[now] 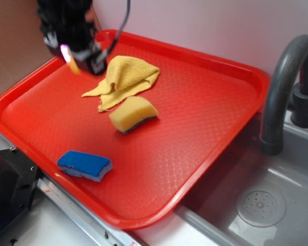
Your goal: Grab the yellow duck.
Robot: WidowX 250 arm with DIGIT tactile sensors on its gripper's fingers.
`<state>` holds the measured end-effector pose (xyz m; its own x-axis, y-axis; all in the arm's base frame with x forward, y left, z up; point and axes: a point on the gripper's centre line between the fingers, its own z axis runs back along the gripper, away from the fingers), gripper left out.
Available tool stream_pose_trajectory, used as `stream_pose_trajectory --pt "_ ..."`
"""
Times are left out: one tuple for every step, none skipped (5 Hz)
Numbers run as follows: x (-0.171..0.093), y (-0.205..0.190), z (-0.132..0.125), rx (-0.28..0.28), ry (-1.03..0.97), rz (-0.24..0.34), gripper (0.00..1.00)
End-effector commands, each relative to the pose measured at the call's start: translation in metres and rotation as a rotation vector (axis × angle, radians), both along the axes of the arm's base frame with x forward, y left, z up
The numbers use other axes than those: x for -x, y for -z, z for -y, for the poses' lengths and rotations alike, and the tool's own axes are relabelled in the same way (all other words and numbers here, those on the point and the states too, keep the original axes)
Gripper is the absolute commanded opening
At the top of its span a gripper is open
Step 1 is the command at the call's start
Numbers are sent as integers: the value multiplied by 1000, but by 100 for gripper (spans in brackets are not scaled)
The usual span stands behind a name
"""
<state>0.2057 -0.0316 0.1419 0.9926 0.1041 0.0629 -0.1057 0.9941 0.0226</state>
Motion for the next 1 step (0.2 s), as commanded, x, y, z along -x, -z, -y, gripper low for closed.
stream_pose_trajectory --pt "7 -59 -1 56 -2 146 0"
